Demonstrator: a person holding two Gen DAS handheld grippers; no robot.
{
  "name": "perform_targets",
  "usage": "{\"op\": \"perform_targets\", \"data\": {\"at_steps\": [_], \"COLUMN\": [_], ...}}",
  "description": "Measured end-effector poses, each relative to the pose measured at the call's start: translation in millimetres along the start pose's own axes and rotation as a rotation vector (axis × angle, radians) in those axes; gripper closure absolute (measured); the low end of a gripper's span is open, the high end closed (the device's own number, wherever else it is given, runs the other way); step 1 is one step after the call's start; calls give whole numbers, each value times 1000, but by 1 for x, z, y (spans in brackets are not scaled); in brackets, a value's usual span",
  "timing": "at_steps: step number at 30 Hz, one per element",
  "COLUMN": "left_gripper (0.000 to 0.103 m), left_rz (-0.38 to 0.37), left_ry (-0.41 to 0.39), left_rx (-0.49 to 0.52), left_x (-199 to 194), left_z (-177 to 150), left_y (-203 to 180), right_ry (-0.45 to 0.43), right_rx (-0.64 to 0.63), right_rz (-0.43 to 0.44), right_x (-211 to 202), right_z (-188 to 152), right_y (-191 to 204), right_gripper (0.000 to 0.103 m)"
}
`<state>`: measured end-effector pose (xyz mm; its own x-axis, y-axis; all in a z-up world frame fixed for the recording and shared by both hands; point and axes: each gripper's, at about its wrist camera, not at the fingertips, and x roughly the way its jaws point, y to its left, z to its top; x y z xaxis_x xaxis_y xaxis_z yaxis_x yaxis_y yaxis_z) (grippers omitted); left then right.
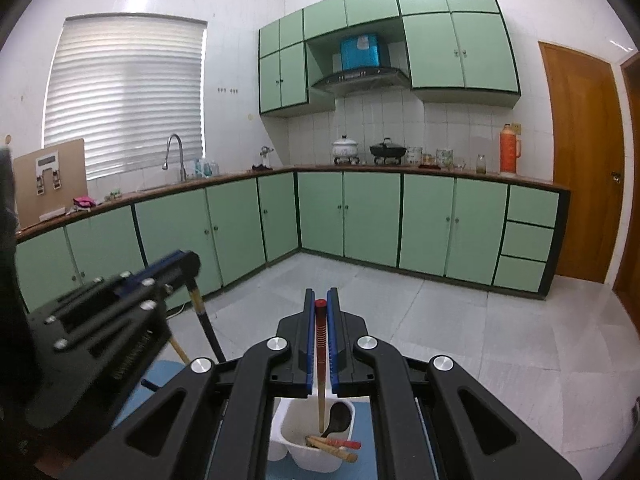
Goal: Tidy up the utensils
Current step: 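Lower both chopsticks into the white holder and open both tools, then withdraw both open tools back over the last two red chopsticks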
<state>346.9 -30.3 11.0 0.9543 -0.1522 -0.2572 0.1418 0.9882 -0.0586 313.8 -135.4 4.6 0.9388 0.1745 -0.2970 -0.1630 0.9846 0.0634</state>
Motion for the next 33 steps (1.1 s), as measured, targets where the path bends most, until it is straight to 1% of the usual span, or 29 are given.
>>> {"op": "perform_targets", "data": {"at_steps": [9, 13, 15, 17, 18, 19, 20, 21, 22, 23, 26, 29, 33], "left_gripper": [97, 96, 89, 75, 73, 68, 63, 61, 56, 49, 40, 33, 28], "left_rz": [18, 22, 21, 21, 19, 15, 10, 10, 10, 11, 6, -2, -10], "left_ry": [136, 152, 155, 147, 140, 135, 123, 109, 98, 82, 46, 29, 27], "left_rx": [10, 11, 12, 12, 11, 10, 8, 8, 9, 8, -2, -7, -6], "left_x": [15, 12, 8, 3, -1, -4, -10, -16, -21, -30, -54, -77, -105], "left_z": [-34, -41, -43, -41, -39, -38, -35, -33, -31, -28, -25, -29, -43], "left_y": [14, 19, 22, 24, 24, 24, 25, 26, 26, 28, 29, 28, 27], "right_ry": [77, 109, 118, 114, 110, 101, 87, 74, 59, 48, -10, -43, -49], "right_rx": [0, 14, 21, 11, 7, 6, 10, 13, 15, 19, 36, 40, 57], "right_rz": [20, 38, 51, 49, 44, 38, 35, 31, 26, 21, 2, -15, -15], "right_x": [10, 10, 9, 4, 1, -3, -9, -14, -22, -28, -57, -79, -107], "right_z": [-28, -36, -37, -36, -35, -33, -31, -29, -26, -24, -21, -22, -38], "right_y": [1, -1, -2, -1, -1, -2, -3, -4, -6, -7, -12, -17, -17], "right_gripper": [97, 97, 96, 90, 81, 73, 72, 72, 69, 64, 51, 42, 38]}}
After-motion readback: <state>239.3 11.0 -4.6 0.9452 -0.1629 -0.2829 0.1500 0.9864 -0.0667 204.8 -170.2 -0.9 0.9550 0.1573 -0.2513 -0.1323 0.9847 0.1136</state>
